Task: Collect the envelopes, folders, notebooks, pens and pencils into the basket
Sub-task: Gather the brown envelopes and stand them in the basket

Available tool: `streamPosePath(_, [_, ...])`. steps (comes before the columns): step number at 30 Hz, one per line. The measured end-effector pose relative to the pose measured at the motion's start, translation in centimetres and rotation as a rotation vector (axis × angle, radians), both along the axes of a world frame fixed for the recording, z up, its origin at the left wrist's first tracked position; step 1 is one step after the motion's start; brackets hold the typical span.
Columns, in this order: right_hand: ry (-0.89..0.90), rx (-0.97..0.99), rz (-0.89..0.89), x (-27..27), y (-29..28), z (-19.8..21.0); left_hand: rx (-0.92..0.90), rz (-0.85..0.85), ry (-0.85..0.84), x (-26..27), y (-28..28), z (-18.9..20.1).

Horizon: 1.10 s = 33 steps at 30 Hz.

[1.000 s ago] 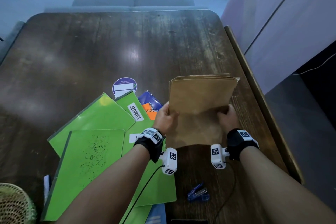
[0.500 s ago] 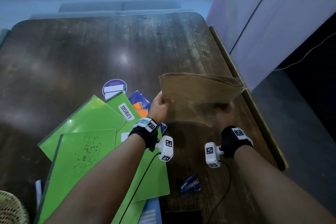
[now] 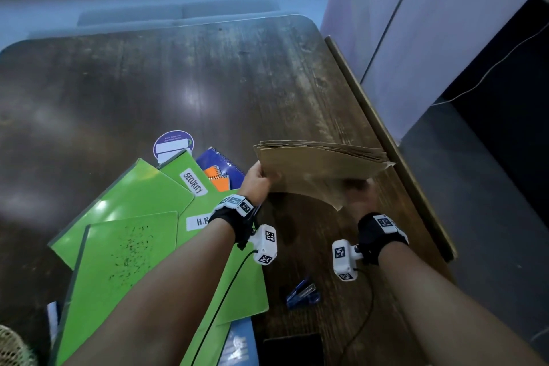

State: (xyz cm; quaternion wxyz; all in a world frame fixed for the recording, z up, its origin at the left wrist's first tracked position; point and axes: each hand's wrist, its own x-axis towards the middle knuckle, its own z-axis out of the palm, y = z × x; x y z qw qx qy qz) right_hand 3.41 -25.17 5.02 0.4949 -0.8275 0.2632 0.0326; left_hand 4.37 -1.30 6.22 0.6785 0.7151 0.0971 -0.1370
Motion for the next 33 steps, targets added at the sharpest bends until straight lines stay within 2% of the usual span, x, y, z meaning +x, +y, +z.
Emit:
streamPosePath(6, [0.089,-0.047,0.055,-0.2,0.1,-1.0,0.038,0.033,-0.012,-0.1,0.0,-0.3])
streamPosePath(9, [0.142,-0.025,0.033,0.3,0.2,-1.4,0.090,-0.009,0.013,-0.3,0.2,-0.5])
streamPosePath(17, [0.123,-0.092,0.139,0.1,0.4,0.9,0.159,-0.063,0.037,-0.1,0.4,0.3])
streamPosePath(22, [0.049,0.006,0.111,-0.8,1.3,3.4,0.182,-0.036,-0.035,-0.6,1.8,1.4])
streamPosePath(28, [-0.033,-0.069,0.200,-0.7,5.0,6.0,0.177,0.066,-0.172,-2.5,6.0,5.0])
streamPosePath(33, [-0.088,-0.031,0.296,-1.5,11.8,8.2,0.192,0.199,-0.193,-5.8,12.1,7.6])
